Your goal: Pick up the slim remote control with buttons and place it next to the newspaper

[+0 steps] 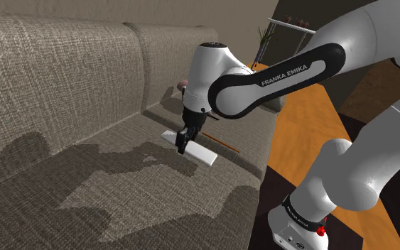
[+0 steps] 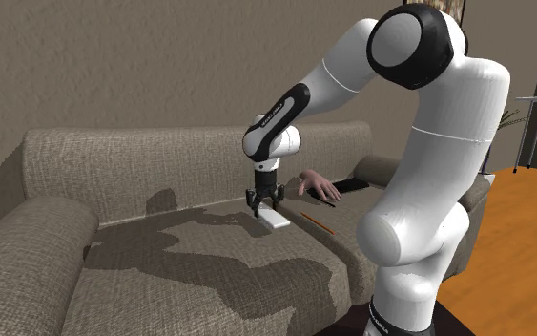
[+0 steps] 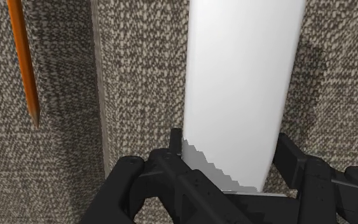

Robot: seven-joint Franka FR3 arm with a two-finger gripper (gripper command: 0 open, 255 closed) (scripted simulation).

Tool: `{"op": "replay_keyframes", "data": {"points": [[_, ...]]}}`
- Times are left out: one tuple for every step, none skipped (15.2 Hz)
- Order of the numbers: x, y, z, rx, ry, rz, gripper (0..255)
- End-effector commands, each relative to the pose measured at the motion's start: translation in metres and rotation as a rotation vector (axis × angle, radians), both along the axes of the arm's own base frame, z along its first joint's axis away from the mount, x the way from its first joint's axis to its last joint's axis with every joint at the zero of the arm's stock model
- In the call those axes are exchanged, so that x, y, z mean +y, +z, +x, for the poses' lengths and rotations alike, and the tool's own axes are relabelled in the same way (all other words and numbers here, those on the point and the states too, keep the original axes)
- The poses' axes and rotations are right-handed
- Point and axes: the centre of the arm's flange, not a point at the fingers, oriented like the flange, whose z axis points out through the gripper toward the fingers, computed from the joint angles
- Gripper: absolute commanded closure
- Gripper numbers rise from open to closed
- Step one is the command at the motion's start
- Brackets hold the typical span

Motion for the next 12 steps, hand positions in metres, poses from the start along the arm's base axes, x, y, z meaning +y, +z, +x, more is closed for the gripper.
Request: {"op": "replay_keyframes", "data": {"points": [[-0.001, 0.011, 0.000, 0.000, 0.000, 0.000, 255], [-0.001, 0.016, 0.000, 0.000, 0.000, 0.000, 255], [-0.001, 0.021, 0.000, 0.000, 0.000, 0.000, 255], [-0.001, 0.027, 0.000, 0.000, 0.000, 0.000, 255], [-0.001, 0.032, 0.000, 0.000, 0.000, 0.000, 255], [-0.001, 0.037, 0.000, 0.000, 0.000, 0.000, 255], [-0.001, 0.042, 0.000, 0.000, 0.000, 0.000, 255], [-0.001, 0.048, 0.000, 0.000, 0.000, 0.000, 255], [-0.001, 0.053, 0.000, 0.000, 0.000, 0.000, 255], [-0.001, 0.058, 0.000, 0.000, 0.000, 0.000, 255], [-0.001, 0.064, 0.000, 0.000, 0.000, 0.000, 255], [-0.001, 0.069, 0.000, 0.000, 0.000, 0.000, 255]]}}
